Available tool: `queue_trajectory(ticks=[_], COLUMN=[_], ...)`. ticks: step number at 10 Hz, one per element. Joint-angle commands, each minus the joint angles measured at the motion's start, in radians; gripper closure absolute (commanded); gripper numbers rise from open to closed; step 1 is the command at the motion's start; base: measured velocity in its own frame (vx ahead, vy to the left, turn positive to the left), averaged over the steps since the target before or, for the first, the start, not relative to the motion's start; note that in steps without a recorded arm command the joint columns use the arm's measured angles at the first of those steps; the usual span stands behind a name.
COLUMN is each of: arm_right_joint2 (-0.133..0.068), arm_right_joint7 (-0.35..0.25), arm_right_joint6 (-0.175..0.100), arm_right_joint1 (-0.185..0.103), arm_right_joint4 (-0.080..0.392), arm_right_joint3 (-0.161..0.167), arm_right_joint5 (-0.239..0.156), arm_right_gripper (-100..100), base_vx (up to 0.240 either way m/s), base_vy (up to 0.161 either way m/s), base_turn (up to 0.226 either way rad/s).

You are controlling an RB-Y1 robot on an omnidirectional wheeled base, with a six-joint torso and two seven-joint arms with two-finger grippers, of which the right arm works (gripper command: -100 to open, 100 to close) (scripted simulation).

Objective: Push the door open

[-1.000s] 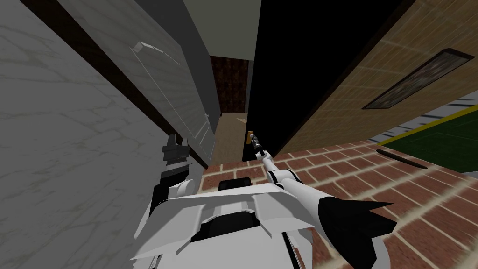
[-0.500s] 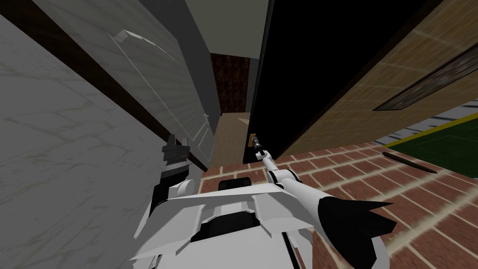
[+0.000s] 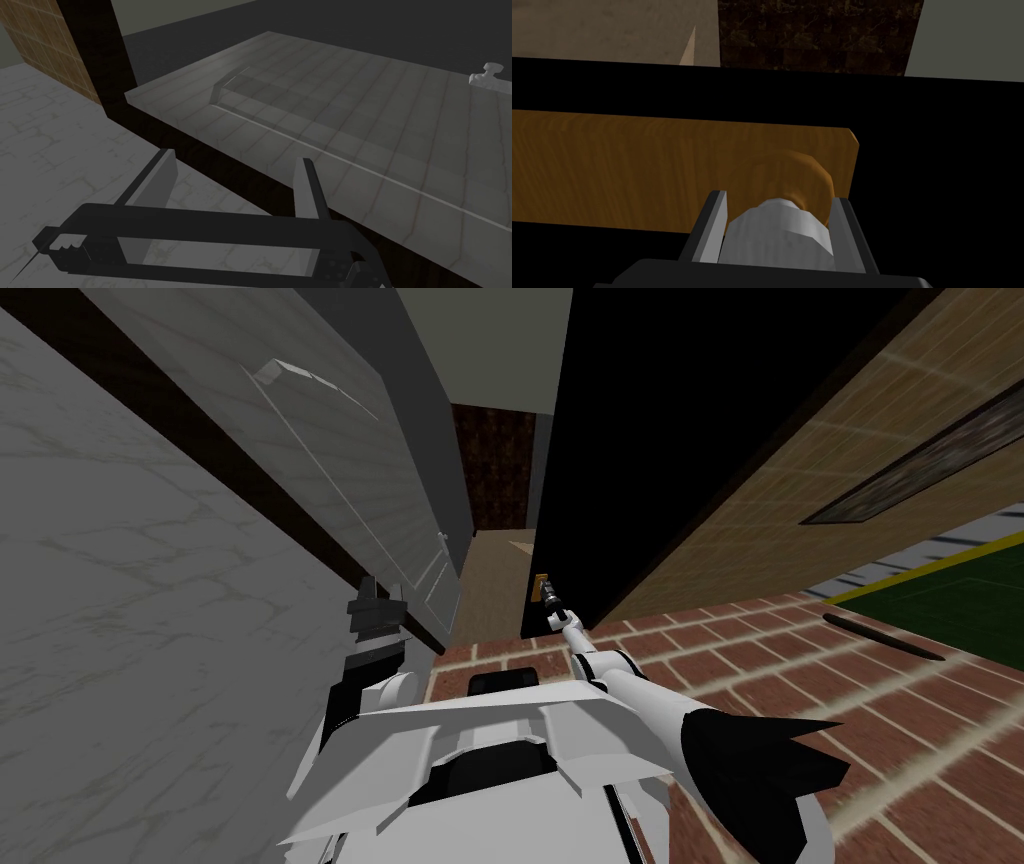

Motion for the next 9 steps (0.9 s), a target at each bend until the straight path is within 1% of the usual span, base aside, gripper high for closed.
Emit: queue_trajectory(ticks=[1,4,9], arm_right_joint2=[-0.001,-0.003,-0.008], arm_right_joint7=[0.006,0.018,0.050], arm_right_joint6=[0.001,0.003,0.009], arm_right_joint1=[0.001,0.002,0.005], arm_right_joint4=[0.001,0.002,0.005], arm_right_joint3=[-0.010,-0.029,-0.080], arm_right_joint5=[-0.003,-0.010,-0.028], arm_right_gripper=[100,100,100], base_vx=[0.101,0.171,0.205], base_vy=[0.030,0.055,0.064], base_turn=[-0.026,-0.037,-0.050])
